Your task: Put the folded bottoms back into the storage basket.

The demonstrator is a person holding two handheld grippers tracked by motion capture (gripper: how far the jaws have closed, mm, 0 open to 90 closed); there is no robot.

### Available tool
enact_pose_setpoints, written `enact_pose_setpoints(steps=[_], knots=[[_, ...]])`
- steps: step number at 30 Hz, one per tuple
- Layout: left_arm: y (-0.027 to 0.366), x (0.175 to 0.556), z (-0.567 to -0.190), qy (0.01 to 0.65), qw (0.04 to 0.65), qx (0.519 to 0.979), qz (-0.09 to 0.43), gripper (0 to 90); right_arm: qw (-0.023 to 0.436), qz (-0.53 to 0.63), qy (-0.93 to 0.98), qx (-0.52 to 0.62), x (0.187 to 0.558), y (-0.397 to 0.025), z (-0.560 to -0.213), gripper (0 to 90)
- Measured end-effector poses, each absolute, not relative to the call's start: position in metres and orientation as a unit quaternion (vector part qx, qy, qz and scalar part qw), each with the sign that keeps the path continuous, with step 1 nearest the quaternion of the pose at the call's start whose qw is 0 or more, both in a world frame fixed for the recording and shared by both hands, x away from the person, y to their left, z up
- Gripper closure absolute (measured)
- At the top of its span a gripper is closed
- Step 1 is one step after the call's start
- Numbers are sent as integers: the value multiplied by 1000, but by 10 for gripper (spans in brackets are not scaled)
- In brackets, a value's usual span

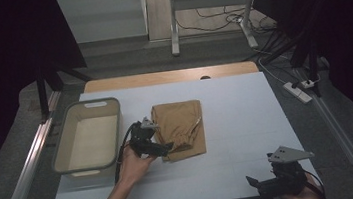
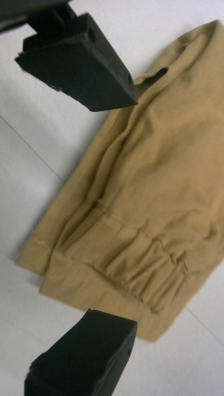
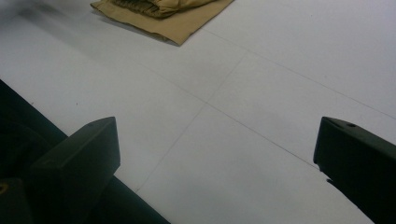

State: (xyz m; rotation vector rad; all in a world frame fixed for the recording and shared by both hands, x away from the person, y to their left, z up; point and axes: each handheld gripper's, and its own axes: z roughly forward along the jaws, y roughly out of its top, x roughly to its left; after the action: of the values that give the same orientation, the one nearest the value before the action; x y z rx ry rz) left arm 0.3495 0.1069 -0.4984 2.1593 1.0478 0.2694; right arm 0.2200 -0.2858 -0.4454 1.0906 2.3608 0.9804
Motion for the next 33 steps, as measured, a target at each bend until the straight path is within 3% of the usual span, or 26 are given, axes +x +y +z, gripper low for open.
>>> enact_pose_setpoints(steps=[11, 24, 28, 33], knots=[[105, 362, -525, 422, 311, 845, 102, 0, 181, 344, 838, 382, 220, -285, -446, 9], [100, 366, -539, 425, 304, 847, 99, 2, 182, 341, 839, 382, 220, -284, -446, 9], [99, 362, -537, 420, 308, 848, 97, 76, 184, 337, 842, 378, 220, -283, -446, 9], [96, 354, -535, 409, 322, 849, 92, 297, 185, 335, 844, 376, 220, -282, -446, 9]])
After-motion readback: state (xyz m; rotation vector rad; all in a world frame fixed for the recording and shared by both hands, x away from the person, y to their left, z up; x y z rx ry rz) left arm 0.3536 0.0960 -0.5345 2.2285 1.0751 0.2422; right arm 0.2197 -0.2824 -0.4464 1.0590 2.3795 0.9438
